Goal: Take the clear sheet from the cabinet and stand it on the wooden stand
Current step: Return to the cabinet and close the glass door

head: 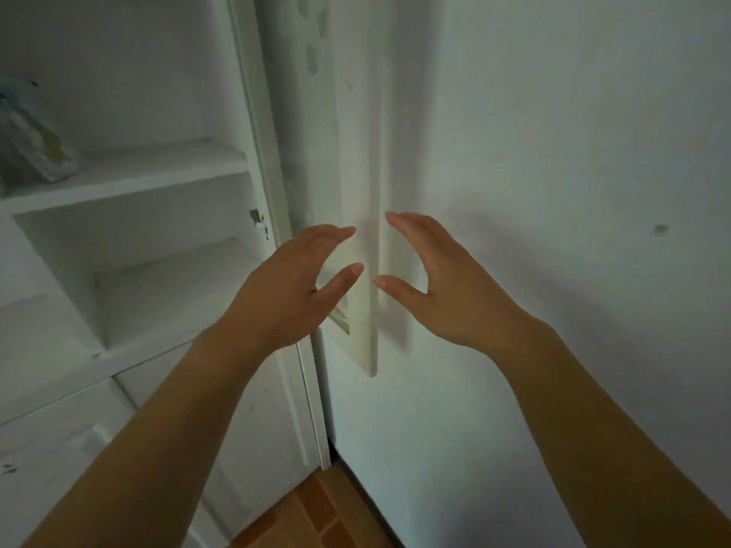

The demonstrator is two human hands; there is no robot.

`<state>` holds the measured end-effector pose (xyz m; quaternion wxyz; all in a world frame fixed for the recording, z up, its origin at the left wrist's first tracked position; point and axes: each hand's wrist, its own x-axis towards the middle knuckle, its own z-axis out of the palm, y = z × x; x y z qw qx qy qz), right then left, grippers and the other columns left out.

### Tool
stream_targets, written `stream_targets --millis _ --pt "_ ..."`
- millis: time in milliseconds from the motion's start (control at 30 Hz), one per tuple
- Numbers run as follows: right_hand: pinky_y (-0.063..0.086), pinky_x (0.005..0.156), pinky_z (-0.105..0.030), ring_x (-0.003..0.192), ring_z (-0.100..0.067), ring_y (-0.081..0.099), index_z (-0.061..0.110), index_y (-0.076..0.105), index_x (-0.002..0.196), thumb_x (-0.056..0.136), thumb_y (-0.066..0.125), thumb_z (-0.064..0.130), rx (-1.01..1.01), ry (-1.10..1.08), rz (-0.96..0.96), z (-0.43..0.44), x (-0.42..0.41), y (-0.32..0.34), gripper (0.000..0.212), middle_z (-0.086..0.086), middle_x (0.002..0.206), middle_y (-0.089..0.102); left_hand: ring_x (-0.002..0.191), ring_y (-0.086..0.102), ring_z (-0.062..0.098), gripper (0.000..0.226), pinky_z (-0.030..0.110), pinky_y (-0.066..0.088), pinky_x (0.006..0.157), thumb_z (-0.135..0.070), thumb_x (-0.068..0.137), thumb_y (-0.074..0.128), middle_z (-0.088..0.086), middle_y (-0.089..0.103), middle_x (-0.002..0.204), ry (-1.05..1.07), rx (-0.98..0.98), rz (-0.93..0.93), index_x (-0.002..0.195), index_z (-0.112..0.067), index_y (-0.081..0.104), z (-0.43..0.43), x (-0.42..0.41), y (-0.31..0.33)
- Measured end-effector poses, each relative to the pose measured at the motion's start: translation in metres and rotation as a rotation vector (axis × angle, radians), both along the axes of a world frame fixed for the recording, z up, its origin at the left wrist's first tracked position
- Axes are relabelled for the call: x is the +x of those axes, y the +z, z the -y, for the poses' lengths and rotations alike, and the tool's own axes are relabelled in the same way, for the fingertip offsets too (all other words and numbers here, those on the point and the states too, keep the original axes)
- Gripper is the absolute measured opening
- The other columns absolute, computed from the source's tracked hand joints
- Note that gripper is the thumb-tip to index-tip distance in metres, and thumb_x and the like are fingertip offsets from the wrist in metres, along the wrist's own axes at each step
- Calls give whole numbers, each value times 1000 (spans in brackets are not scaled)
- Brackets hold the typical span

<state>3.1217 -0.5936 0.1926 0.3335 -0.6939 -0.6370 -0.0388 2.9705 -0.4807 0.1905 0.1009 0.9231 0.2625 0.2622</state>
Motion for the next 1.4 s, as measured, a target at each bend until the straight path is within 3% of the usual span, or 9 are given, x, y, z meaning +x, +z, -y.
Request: stream_targets --millis 300,500,567,633,700,833,1000,1267,1400 --pt "27 103 -21 132 -11 32 25 17 144 88 51 43 130 -4 -36 -42 35 38 68 6 150 24 134 32 17 65 38 28 108 -59 82 28 -3 32 148 27 140 84 141 -32 26 -45 25 65" --pt "17 104 -17 137 -7 18 25 13 144 90 50 41 202 0 35 -59 46 66 68 6 153 16 137 27 17 62 41 26 111 -60 88 33 -2 28 151 -2 192 186 142 -33 20 -70 42 92" --pt "16 103 -15 137 -5 17 27 11 144 90 50 41 223 7 32 -65 47 77 69 9 153 14 138 24 15 64 33 21 110 -58 87 33 -4 24 152 11 214 220 143 -33 17 -74 49 103" --pt "21 107 -20 136 -6 21 28 12 144 89 51 41 261 34 -6 -71 48 86 69 10 153 15 137 22 11 64 21 17 102 -54 88 36 -6 21 153 19 252 265 144 -32 14 -77 56 117" --pt "32 109 -32 134 -8 26 28 13 144 88 52 41 302 74 -70 -77 47 92 70 10 151 18 136 22 9 65 18 16 99 -53 89 38 -6 20 153 10 261 335 145 -30 12 -80 64 135" --pt "38 106 -39 133 -9 29 29 14 144 87 54 41 357 116 -135 -85 47 95 71 9 150 20 136 25 13 65 25 21 102 -53 90 38 -4 21 153 16 277 475 145 -29 13 -82 75 170" --pt "40 104 -40 132 -8 31 34 12 143 86 52 44 378 155 -162 -90 50 98 70 13 148 22 136 25 15 66 29 22 103 -55 89 38 -5 20 153 22 329 480 144 -29 13 -87 83 196" --pt "44 100 -30 119 1 41 38 15 142 86 50 47 361 214 -191 -97 56 94 67 20 143 28 137 26 16 74 47 33 108 -61 84 40 -5 18 153 -10 292 511 145 -31 11 -84 91 222" --pt "40 92 -13 116 5 42 39 17 141 85 53 41 344 249 -223 -101 57 95 66 21 140 34 138 24 18 71 47 30 109 -51 88 44 -4 16 153 -34 255 527 145 -29 8 -79 94 219"
